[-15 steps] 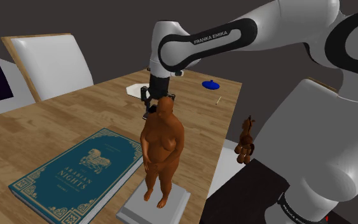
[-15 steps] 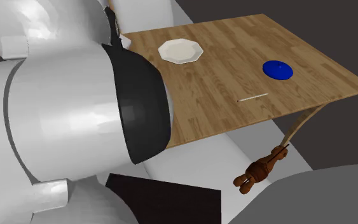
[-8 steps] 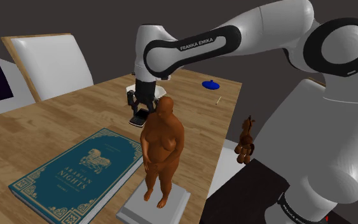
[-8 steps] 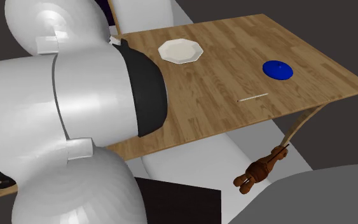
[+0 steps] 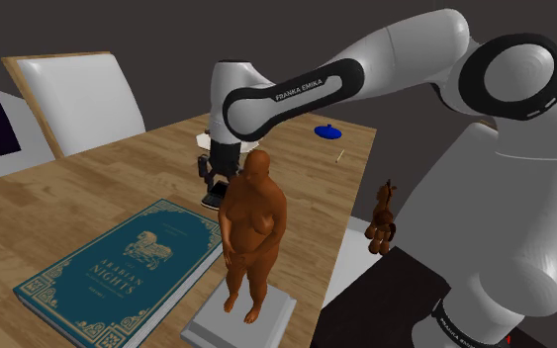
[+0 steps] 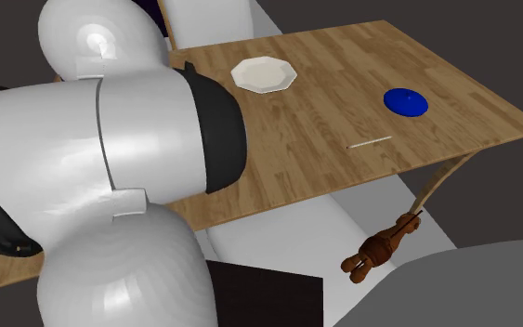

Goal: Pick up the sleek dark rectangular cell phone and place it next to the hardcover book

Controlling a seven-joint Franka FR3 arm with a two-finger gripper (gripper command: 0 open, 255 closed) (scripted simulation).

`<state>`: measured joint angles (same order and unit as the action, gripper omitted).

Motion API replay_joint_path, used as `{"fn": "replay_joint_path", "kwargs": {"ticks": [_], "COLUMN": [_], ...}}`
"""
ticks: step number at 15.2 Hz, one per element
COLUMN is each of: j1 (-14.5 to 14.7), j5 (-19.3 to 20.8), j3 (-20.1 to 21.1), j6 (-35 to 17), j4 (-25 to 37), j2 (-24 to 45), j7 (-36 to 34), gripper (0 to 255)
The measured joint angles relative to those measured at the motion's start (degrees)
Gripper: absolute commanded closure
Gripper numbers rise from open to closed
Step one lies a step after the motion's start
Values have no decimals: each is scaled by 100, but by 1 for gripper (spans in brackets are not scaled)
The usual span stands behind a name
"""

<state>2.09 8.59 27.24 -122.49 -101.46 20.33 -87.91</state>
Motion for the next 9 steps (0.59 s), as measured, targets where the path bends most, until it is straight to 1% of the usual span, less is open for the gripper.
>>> {"fn": "replay_joint_path", "kwargs": {"ticks": [6, 9], "j1": [35, 51], "j5": [120, 158], "j3": [-57, -75], "j6": [-406, -492], "j4": [-231, -255], "j2": [194, 262], "j7": [-69, -91], "gripper": [255, 255]}}
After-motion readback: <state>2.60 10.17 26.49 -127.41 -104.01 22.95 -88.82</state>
